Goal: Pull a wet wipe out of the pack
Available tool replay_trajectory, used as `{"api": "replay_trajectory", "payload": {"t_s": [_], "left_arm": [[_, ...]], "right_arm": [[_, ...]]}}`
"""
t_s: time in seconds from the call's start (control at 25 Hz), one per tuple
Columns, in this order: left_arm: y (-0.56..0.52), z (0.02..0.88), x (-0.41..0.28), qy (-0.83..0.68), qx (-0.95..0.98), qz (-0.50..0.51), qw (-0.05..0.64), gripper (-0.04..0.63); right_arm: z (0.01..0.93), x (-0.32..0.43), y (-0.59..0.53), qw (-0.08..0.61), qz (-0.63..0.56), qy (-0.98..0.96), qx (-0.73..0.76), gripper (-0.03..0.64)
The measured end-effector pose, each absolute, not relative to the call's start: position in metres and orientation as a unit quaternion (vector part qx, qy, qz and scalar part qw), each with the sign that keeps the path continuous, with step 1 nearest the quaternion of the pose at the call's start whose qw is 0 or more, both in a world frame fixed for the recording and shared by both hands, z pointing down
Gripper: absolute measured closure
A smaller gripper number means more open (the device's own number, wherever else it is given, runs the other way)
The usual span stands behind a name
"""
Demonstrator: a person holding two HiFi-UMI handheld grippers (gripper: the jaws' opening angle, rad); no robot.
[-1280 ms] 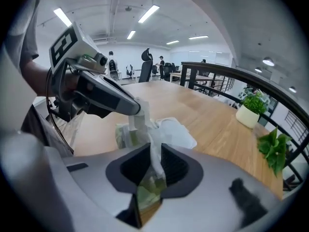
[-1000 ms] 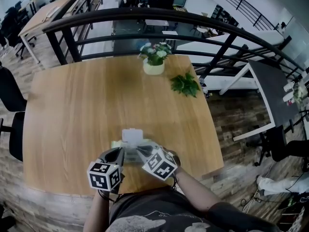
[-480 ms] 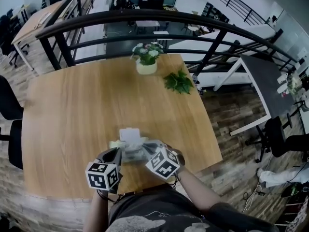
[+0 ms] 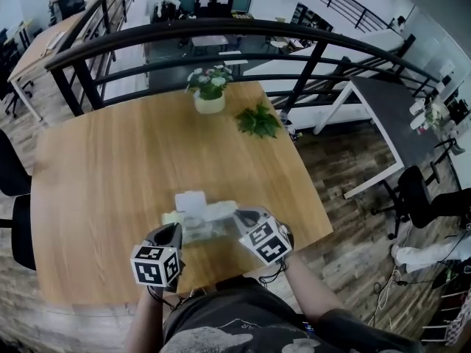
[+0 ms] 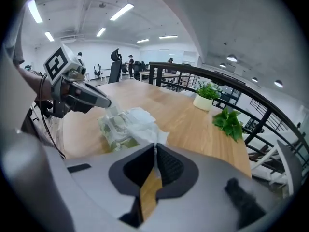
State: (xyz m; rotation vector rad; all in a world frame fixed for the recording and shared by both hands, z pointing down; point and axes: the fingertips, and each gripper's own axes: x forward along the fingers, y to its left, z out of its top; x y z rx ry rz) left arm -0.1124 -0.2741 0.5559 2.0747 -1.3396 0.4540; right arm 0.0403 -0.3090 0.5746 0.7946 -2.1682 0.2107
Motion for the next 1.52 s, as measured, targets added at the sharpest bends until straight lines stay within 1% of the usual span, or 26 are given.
{"api": "replay_trajectory", "payload": {"t_s": [0.2,0.36,1.04,1.2,1.52], "left_arm": [[-0.264,0.551,-0.110,-0.508,0.794,0.184,0.277,0.580],[-0.253,0.545,-0.113,-0.503,0.803,0.180,0.264,0.580],[-0.155,0.525,-0.139,-0.471,0.829,0.166,0.250,0.580],[-0.143,0.524,-0.143,-0.468,0.832,0.164,0.250,0.580],[-0.133,0.523,-0.134,-0.472,0.830,0.152,0.255,0.580]], "right_arm": [[0.553,0.047,-0.303,0.376,0.083,-0.857,0.344,0.586],[0.541,0.036,-0.292,0.360,0.071,-0.862,0.349,0.586],[0.518,0.008,-0.180,0.345,0.059,-0.851,0.392,0.586],[0.515,0.004,-0.162,0.331,0.065,-0.850,0.405,0.586],[0.504,-0.006,-0.147,0.330,0.055,-0.859,0.387,0.586]]}}
